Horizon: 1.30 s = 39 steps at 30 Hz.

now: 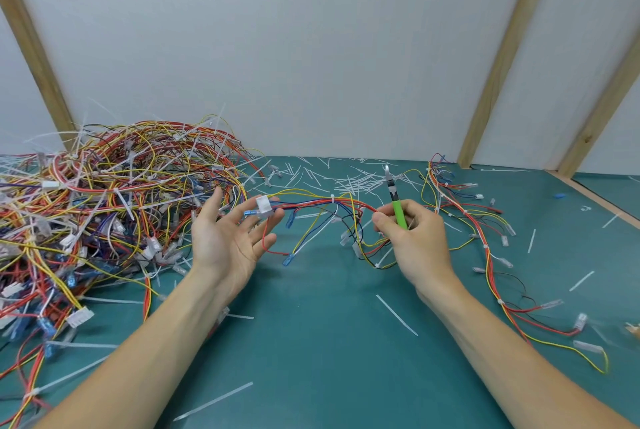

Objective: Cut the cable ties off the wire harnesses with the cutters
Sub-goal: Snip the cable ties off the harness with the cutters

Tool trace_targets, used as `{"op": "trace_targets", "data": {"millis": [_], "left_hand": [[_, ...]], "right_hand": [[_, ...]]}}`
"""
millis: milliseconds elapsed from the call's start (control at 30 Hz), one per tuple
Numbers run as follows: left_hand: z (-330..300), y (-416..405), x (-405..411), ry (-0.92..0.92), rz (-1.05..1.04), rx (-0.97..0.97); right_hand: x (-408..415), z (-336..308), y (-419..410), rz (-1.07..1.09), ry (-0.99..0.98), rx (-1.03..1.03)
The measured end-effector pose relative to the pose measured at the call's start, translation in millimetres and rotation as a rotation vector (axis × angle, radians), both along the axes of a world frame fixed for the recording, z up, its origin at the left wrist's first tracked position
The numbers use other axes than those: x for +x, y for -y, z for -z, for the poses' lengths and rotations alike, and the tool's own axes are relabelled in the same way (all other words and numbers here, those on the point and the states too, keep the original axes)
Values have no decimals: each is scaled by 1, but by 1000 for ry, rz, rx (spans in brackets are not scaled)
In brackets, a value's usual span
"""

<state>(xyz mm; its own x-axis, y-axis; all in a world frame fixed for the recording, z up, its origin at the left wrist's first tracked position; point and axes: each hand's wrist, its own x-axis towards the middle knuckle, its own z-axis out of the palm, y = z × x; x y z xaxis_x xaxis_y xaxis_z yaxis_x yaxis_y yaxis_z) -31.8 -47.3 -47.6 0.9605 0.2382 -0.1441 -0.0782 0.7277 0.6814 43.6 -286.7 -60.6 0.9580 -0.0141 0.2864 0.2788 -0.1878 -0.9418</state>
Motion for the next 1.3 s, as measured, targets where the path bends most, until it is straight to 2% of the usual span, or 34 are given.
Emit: {"op": "trace_targets", "data": {"millis": [167, 200, 300, 433, 500, 633, 767, 900, 1100, 1233, 1300], "left_hand": [[1, -1, 2, -25, -52, 16], [1, 0, 3, -47, -84, 111], [2, 6, 5, -98, -310, 670], [-1, 20, -6, 166, -492, 1208], [-4, 30, -12, 252, -468, 1357], [-6, 42, -15, 242, -217, 1383], [-5, 41, -14, 127, 152, 1290], [-9, 38, -15, 210, 306, 1105], [-11, 49, -19, 228, 301, 988], [-8, 57, -19, 164, 188, 1073], [-7, 54, -18, 126, 45, 1178]], "right_hand": [[-2, 1, 0, -3, 14, -4], [-2, 1, 0, -3, 31, -13], [-7, -2, -1, 16, 114, -66], [-17, -3, -4, 54, 255, -188], [-21, -4, -5, 77, 364, -278], [-31, -6, -8, 53, 531, -377], [-38, -5, -15, -10, 614, -426], [-39, -3, -17, -16, 635, -420], [-38, -2, -16, -20, 568, -431], [-36, 0, -18, -45, 494, -408], [-34, 1, -18, -65, 444, -393]]}}
